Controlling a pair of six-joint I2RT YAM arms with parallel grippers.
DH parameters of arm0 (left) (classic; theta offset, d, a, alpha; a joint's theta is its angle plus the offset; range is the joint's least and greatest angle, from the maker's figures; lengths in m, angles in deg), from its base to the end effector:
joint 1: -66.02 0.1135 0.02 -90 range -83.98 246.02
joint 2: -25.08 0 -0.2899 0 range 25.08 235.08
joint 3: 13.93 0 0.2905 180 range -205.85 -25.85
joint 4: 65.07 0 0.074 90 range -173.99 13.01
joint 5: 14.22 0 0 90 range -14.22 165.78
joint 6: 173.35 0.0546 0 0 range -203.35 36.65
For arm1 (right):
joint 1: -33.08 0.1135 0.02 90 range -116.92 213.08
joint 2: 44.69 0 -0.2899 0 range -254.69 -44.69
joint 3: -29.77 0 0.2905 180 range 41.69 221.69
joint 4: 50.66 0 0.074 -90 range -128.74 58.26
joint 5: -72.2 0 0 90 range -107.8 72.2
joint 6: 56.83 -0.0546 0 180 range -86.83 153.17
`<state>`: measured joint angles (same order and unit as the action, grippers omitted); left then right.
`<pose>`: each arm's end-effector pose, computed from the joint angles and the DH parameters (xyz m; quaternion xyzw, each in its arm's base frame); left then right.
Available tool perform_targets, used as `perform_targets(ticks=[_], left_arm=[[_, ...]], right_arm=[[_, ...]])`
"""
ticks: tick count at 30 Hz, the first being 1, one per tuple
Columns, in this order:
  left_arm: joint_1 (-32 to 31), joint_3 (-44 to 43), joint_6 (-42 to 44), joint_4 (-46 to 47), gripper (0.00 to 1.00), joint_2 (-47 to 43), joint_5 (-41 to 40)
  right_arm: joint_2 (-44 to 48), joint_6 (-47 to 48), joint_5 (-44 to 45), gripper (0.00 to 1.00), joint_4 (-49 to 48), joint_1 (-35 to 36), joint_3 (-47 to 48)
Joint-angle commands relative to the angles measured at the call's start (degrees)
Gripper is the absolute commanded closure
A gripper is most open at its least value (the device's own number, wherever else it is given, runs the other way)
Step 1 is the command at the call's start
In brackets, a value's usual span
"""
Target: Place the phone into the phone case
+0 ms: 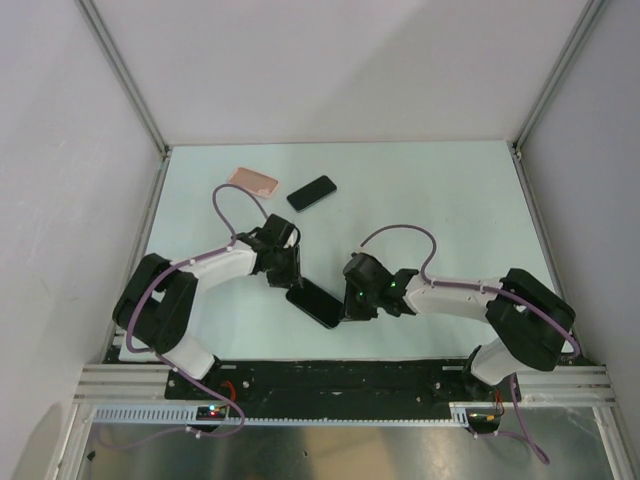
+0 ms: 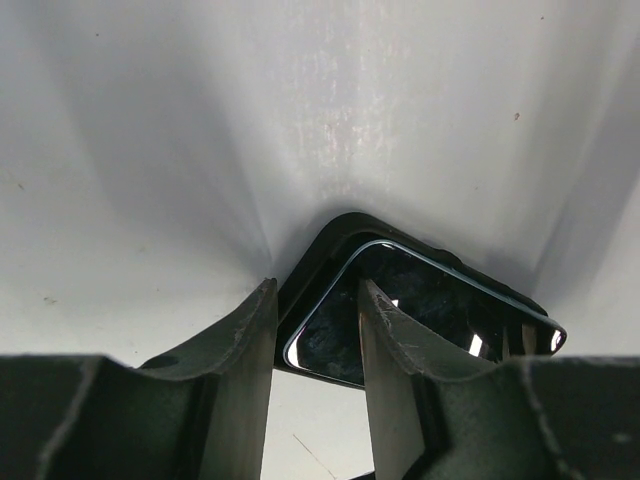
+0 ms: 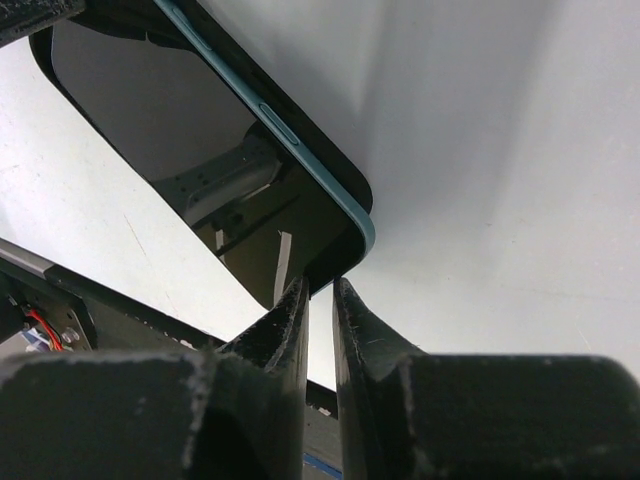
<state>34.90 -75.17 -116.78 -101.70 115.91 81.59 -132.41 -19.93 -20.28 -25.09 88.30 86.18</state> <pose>0.2784 -0.1745 0.1425 -0.0093 0.9773 -0.1518 0.1475 0.1845 0.2698 0.1445 -0.0239 0.9580 0.2431 0.1500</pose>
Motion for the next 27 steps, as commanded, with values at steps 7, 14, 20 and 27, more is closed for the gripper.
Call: perform_targets(ticks=[7,14,20,27], left_arm=[[-2.6,1.4,-2.7,3.9,0.55,2.7,4.3],[-2.7,4.2,-6.0,7.4,0.46,1.4,5.8],[-2.7,7.2,-8.4,12.3,0.41,0.0,6.9],[-2.7,9.9,-11.4,16.8,0.38,-0.6,7.9]], right_arm=[[-3.4,1.0,2.5,0.86,-2.3,0.1,4.3],[-4.4,1.1,2.2,0.86,-2.2,0.1,5.7],[-5.0,1.3,1.1,0.86,-2.4,0.2,6.8],[-6.3,1.8,-0.1,0.86,-1.4,0.6,9.2]])
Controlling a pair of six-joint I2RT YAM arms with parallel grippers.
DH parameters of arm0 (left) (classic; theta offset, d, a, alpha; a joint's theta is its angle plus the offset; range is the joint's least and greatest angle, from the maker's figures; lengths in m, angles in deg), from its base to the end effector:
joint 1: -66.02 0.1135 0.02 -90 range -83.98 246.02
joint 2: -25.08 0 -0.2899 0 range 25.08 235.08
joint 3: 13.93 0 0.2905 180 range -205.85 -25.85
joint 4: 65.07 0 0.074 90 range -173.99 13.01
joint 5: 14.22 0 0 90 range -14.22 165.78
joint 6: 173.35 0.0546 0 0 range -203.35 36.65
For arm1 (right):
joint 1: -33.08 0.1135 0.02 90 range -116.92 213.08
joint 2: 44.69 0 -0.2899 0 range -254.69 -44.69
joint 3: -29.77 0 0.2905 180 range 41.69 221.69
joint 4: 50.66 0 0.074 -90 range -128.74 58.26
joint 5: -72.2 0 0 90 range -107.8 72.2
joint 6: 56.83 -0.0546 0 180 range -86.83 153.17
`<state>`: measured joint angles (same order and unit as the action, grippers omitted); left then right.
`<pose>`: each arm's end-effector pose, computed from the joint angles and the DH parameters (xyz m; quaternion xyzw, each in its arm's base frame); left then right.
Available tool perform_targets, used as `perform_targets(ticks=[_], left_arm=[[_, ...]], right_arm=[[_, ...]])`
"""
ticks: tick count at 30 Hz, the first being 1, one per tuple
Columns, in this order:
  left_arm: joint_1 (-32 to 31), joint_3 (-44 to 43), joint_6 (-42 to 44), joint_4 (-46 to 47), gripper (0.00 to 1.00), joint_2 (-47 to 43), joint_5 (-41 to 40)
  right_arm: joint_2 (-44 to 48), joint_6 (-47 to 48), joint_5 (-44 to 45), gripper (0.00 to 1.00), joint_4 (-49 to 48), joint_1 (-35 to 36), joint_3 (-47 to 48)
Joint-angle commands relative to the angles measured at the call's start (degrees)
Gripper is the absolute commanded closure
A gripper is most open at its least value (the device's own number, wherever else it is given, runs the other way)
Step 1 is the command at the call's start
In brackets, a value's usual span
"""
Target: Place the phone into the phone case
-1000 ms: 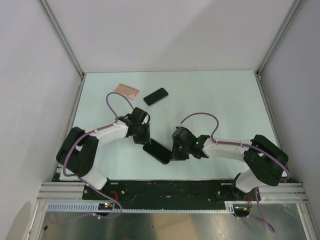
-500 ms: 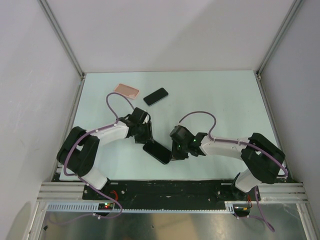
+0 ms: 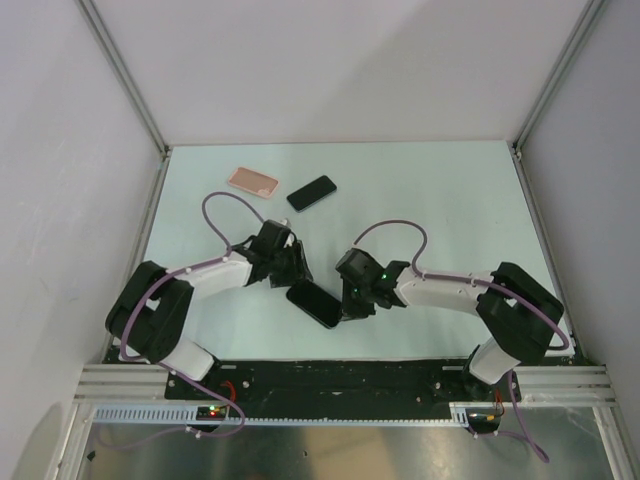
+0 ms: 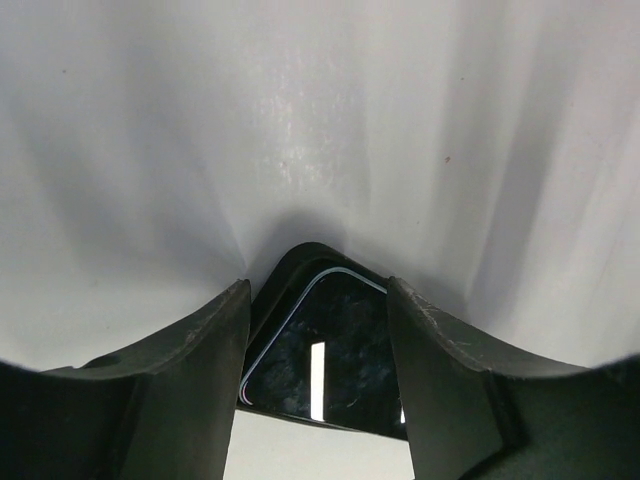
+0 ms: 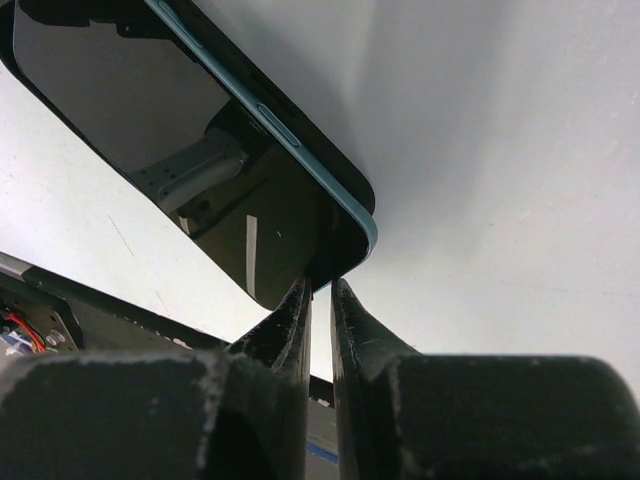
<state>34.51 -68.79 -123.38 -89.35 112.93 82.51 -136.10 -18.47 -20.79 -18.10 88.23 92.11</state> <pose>0.2713 -0.1738 0.1372 -0.0547 0.9564 -0.2101 0.1953 0.1932 0.2824 0.1491 -0.0361 0.9685 0.2117 0.1258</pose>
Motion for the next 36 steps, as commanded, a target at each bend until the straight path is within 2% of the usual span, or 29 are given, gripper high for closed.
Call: perform_targets(ticks=[1,14,17,22,30,32,36], left_arm=[[-2.3,4.0,-5.4,5.3,0.38,2.3,7.1],[-2.3,6.5,-7.4,9.7,0.40,2.2,7.9],[-1.4,5.7,-6.8,8.8,0.40,0.8,7.7],[2.0,3.2,-5.4,6.7,0.37,-2.8,7.4],[6.2,2.6,-3.3,2.7,0.28,-8.7,3.9],[6.7,3.2,-3.0,1.1,0.30,-10.2,1.5],[7.8,5.6,-4.1,-2.0,0.47,-13.5,-4.7]], right_arm=[[-2.7,0.3,0.4,0.86,-8.4,0.8,3.5],[-3.5,0.7,0.4,0.85,-8.6,1.2,6.4],[-3.0,1.6,1.4,0.79,-6.8,1.1,6.7],[0.4,3.7,6.1,0.61,-3.4,1.2,6.8],[3.5,5.4,7.6,0.57,-1.7,-0.6,6.0],[3.7,5.7,7.4,0.57,-1.7,-1.1,5.6],[4.7,5.8,7.3,0.57,-1.5,-1.7,5.0]])
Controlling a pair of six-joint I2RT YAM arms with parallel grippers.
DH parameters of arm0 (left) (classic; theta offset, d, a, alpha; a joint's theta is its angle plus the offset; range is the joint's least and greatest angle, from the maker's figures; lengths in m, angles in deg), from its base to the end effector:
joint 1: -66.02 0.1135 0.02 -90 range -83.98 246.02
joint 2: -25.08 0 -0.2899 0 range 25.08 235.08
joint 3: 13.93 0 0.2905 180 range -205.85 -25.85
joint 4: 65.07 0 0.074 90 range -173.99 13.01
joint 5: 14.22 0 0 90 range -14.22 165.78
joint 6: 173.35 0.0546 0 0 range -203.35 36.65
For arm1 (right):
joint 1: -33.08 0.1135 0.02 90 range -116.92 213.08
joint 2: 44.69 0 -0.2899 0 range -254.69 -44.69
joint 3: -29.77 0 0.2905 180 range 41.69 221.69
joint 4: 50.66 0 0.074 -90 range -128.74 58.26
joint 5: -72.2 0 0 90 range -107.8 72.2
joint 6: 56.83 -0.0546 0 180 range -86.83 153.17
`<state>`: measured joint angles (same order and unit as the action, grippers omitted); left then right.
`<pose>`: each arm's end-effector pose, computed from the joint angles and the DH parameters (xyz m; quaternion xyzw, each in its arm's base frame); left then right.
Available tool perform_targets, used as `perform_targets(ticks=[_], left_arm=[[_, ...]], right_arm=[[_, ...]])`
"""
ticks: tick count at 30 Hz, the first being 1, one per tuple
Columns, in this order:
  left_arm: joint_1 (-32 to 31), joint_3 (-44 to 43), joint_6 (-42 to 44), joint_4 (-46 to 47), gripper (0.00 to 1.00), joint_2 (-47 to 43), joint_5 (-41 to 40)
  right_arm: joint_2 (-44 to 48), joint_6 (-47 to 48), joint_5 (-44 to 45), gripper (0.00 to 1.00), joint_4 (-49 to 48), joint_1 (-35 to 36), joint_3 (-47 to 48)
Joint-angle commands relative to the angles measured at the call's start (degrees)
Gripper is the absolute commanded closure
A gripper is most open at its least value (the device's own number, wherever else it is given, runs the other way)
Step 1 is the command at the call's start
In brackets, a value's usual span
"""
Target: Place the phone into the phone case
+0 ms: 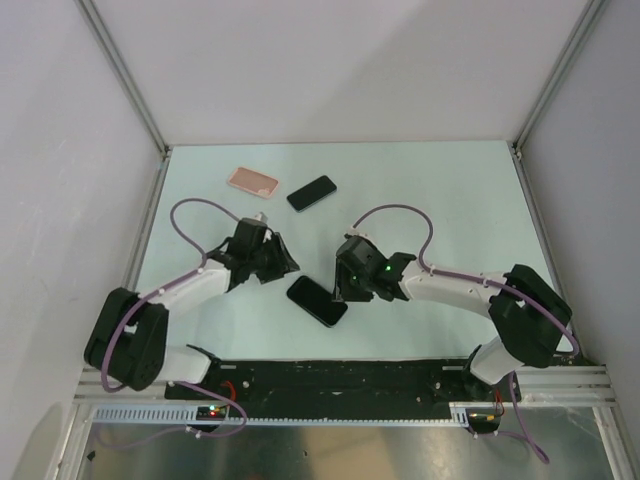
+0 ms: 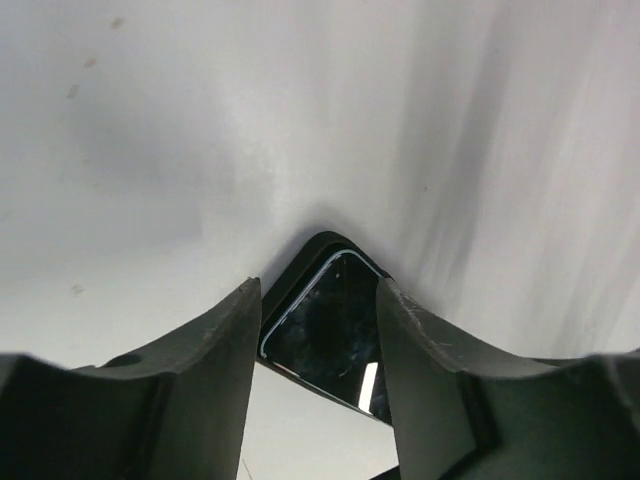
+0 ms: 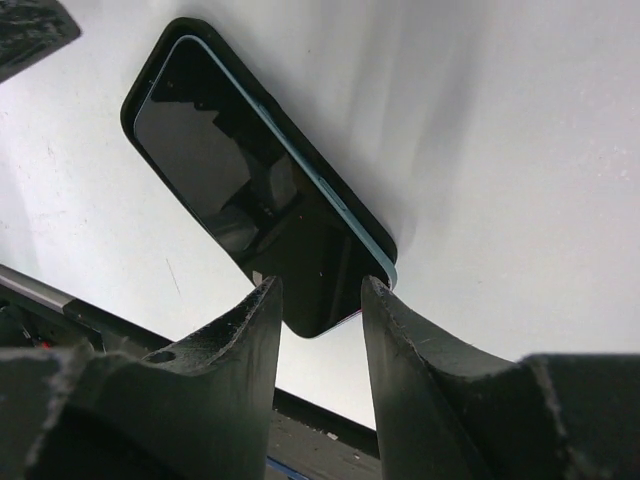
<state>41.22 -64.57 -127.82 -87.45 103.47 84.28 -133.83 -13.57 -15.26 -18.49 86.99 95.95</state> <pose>0.2697 -0.1335 0.1640 -0.1352 0.9280 -0.2506 0.2402 0.2120 0.2868 0.1846 -0.0530 0.9524 0.2171 0.2075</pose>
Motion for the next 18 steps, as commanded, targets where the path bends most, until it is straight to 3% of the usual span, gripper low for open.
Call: perform_targets(ticks=[1,4,9,18], left_arm=[[1.5,1.9,-0.1,-4.8,0.52,-4.7,-8.3],[2.3,2.0,-0.1,-7.3,0.67,-4.6,-12.1],[2.0,0.7,0.3,-8.1,0.96,-0.2,-11.3],[-1.9,-1.5,0.7,-8.0,1.00,3.9,-11.1]], right_arm=[[2.8,0.9,2.0,0.57,-1.0,-0.5,0.8],[4.7,0.6,2.7,0.61,-0.4,-0.4,-0.6],[6.8,-1.4,2.8,0.74,-1.4,0.7,-5.0],[4.1,-3.8,2.7,0.85,-2.9,4.0,-6.3]])
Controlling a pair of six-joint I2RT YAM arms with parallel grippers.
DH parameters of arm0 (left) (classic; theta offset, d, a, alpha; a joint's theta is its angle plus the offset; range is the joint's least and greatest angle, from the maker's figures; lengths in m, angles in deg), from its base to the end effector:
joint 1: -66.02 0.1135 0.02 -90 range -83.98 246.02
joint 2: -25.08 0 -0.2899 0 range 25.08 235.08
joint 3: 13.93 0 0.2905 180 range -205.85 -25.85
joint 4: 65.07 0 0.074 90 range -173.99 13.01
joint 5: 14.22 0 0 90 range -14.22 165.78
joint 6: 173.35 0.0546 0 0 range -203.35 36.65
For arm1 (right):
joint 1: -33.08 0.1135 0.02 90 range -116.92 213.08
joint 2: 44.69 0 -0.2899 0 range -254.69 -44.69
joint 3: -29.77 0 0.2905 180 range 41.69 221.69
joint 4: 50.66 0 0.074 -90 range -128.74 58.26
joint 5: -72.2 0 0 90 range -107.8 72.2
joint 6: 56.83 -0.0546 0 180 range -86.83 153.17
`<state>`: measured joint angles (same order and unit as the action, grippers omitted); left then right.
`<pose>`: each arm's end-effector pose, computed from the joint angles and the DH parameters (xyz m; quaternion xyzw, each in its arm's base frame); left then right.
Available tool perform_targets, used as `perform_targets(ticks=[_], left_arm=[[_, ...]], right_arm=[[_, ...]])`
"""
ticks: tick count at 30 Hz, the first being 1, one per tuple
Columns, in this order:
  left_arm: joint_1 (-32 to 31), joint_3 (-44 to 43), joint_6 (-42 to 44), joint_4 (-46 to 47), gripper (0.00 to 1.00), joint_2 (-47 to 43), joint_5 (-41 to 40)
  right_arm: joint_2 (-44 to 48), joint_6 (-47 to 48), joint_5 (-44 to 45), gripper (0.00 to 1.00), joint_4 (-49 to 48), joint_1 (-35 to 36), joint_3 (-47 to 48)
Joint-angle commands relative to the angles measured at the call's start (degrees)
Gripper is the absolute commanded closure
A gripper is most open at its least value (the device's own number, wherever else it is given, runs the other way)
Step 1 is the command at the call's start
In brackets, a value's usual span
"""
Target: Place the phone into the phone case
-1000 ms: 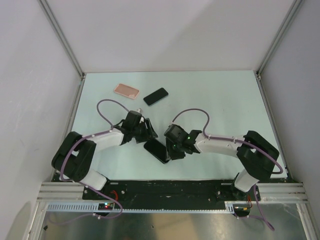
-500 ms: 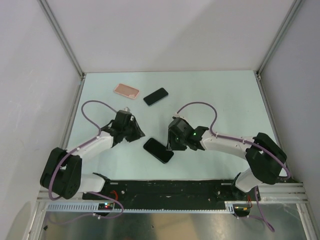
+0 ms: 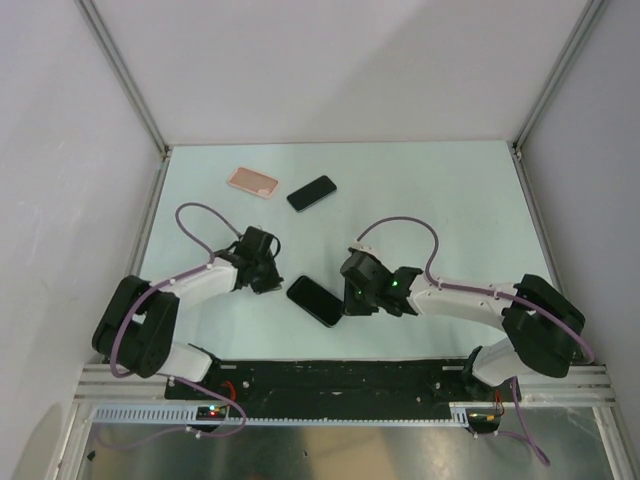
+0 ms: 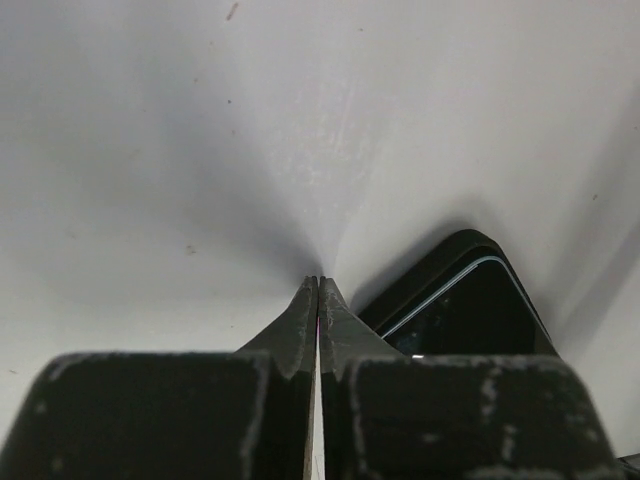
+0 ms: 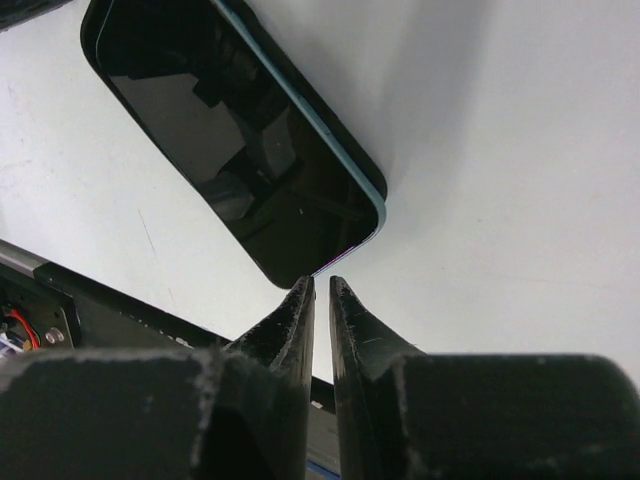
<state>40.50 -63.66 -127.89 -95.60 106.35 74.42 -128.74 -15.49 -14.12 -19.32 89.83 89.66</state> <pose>0.2567 -0.1211 0.1345 -0.1631 0.9566 -0.1291 0.2042 0.1826 0.2722 0.1771 -0.0578 0.9528 0.2172 0.2040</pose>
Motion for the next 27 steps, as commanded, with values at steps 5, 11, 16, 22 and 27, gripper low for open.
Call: perform_targets(ticks=[5,11,16,22,27], left_arm=[[-2.5,-3.2,1.1,0.2,1.00,2.1,-1.5],[-3.6,-4.8,1.7,0.2,1.00,3.8,-0.9],[-4.4,-5.1,1.8,0.2,1.00,4.8,-0.4],[-5.9,-4.2,0.8,0.2,1.00,5.3,-0.1],[-7.9,-3.2,-0.3,0.3,1.00,5.4,-0.2]], right_arm=[[-1.7,-2.0,2.2,0.87,-1.7,1.5,-0.2],[-2.3,-2.2,3.0,0.88,-1.4,2.4,-1.0],[-3.0,-2.7,2.8,0.89,-2.2,2.9,-2.1],[-5.0,-2.3,1.5,0.89,-4.3,2.0,-1.8],[-6.6,-1.3,1.1,0.89,-4.7,0.9,-0.1]])
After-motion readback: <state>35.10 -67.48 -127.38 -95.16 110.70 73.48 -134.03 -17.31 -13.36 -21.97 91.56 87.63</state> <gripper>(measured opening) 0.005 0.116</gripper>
